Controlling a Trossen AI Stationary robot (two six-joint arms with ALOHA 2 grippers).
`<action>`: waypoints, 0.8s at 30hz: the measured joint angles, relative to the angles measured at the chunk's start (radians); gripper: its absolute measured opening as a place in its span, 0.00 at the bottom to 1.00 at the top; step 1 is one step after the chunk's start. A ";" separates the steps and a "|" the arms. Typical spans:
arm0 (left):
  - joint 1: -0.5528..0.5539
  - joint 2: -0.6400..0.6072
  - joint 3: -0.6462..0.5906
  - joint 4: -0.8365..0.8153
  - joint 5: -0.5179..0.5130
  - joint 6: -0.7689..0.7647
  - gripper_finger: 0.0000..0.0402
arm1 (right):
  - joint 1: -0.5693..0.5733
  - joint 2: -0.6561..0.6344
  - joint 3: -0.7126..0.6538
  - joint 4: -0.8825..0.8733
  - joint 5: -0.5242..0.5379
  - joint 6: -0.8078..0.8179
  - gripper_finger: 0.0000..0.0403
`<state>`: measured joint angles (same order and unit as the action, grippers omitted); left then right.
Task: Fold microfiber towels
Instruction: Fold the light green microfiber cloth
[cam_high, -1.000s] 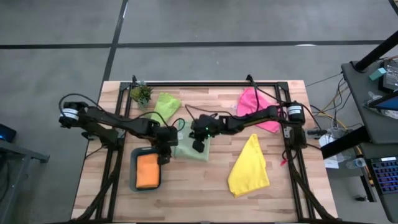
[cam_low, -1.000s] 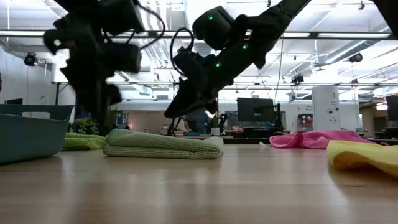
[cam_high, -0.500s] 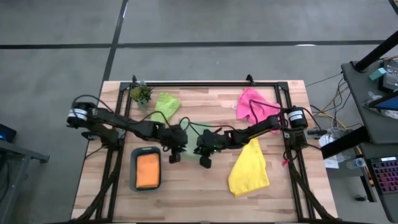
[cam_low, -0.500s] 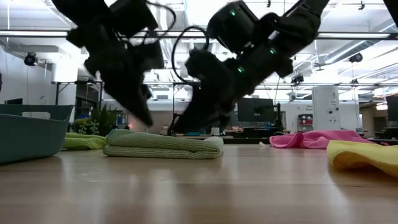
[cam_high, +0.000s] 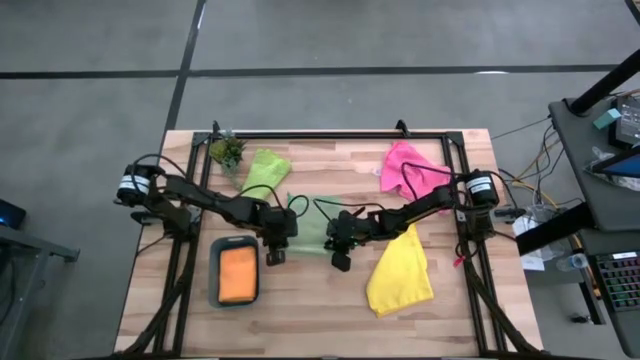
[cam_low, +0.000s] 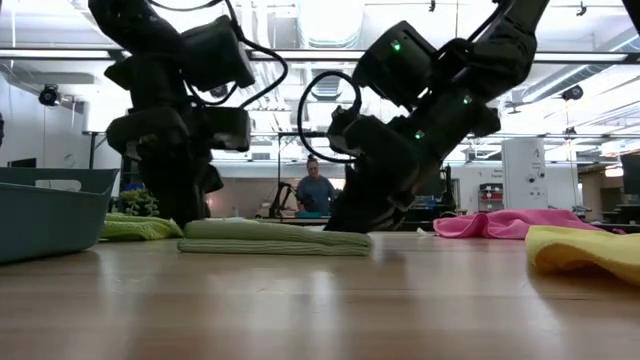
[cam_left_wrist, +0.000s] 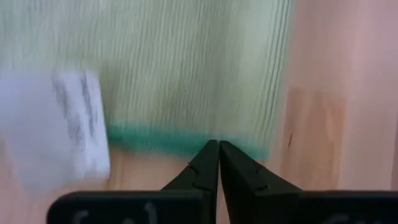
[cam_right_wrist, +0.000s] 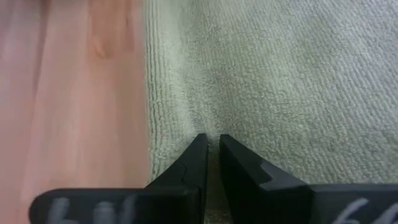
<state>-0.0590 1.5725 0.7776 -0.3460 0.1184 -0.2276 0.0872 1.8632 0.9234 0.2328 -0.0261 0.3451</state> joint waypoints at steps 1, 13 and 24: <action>0.000 -0.002 -0.001 -0.020 0.000 -0.001 0.00 | 0.000 -0.007 0.000 -0.024 0.000 -0.005 0.09; 0.000 -0.062 0.016 -0.055 0.000 0.001 0.00 | 0.000 -0.201 -0.008 -0.281 0.002 -0.084 0.09; -0.057 -0.102 0.016 0.184 -0.051 0.081 0.07 | 0.076 -0.279 -0.025 -0.284 0.064 -0.171 0.09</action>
<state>-0.1163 1.4704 0.7933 -0.1620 0.0676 -0.1465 0.1628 1.5844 0.8981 -0.0515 0.0381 0.1742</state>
